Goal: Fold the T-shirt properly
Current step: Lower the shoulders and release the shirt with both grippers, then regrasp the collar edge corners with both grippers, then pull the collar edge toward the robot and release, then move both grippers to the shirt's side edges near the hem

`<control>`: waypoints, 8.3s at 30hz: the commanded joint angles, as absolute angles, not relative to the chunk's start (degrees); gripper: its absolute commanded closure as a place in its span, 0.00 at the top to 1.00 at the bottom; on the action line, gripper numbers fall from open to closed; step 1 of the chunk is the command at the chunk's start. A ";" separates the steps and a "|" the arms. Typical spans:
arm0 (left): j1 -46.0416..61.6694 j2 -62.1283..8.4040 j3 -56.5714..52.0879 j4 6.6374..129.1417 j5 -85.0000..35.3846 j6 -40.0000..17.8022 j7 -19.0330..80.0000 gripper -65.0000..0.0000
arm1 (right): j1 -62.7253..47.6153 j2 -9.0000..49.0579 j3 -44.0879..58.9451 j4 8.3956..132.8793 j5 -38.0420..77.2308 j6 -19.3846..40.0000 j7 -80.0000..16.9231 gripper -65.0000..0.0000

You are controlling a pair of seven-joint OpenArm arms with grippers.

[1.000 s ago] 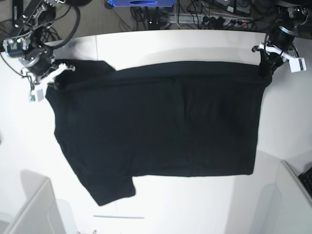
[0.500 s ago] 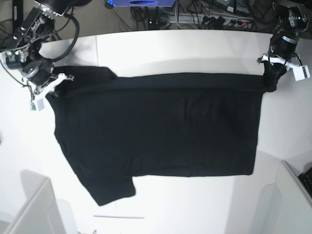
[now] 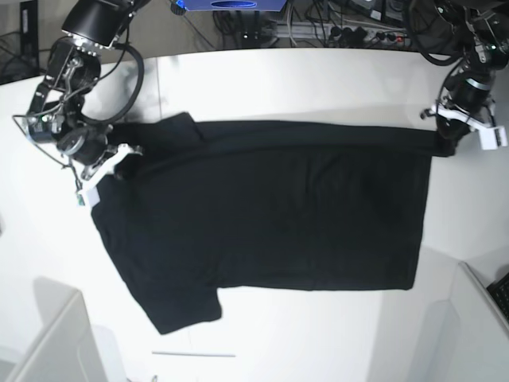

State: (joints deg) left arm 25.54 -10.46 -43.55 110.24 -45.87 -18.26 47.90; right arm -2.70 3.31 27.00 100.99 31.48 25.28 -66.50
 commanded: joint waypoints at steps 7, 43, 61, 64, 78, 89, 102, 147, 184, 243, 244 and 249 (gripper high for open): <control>22.64 -10.59 -45.49 110.90 -46.29 -18.42 48.04 0.00 | -0.04 4.35 27.12 99.21 32.48 25.19 -65.36 0.00; 5.32 -14.02 -40.04 92.44 -35.74 -18.51 51.82 0.00 | 3.82 4.35 21.14 86.64 32.48 16.75 -54.11 0.00; 1.10 -14.11 -39.60 89.45 -35.74 -18.51 51.56 0.59 | 2.77 3.91 26.07 86.73 32.48 15.34 -49.63 0.40; -0.13 -14.11 -40.84 89.63 -35.82 -18.59 51.56 0.79 | 0.57 3.91 27.38 89.10 32.66 10.51 -45.05 0.42; 10.15 -11.47 -62.73 94.29 -46.11 -18.86 51.65 0.86 | -20.44 -7.96 31.96 109.76 36.62 2.59 -30.11 0.52; 12.18 -11.56 -62.20 84.18 -50.86 -22.81 51.56 0.86 | -23.60 -7.25 32.31 97.45 49.63 -1.19 -27.21 0.44; 10.86 -11.65 -56.04 84.09 -50.77 -22.46 51.56 0.86 | -20.70 -7.16 32.31 91.65 49.71 -1.27 -27.21 0.41; 6.37 -12.53 -44.79 78.37 -41.89 -22.55 51.65 0.00 | -19.38 -4.97 34.33 91.12 49.27 -1.27 -27.47 0.00; 28.35 -8.66 -50.07 94.11 -41.98 -22.90 52.00 0.00 | -32.48 -3.38 34.77 98.95 49.54 -1.36 -34.51 0.00; -3.74 -24.22 -37.85 92.18 -21.85 -22.81 52.00 0.78 | -0.13 21.67 16.31 89.36 53.23 -1.10 -34.59 0.46; -5.41 -24.22 -36.44 90.42 -20.62 -22.81 52.00 0.78 | 2.07 22.11 14.64 86.99 53.23 -1.10 -34.59 0.46; -11.47 -25.98 -31.16 81.98 -19.21 -22.90 51.65 0.78 | 12.26 22.99 7.87 75.38 53.23 -0.92 -34.51 0.46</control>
State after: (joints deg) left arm -10.55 -24.45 -30.65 80.93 -18.98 -22.94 52.95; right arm 11.05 21.98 7.51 74.22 52.60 -1.34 -35.59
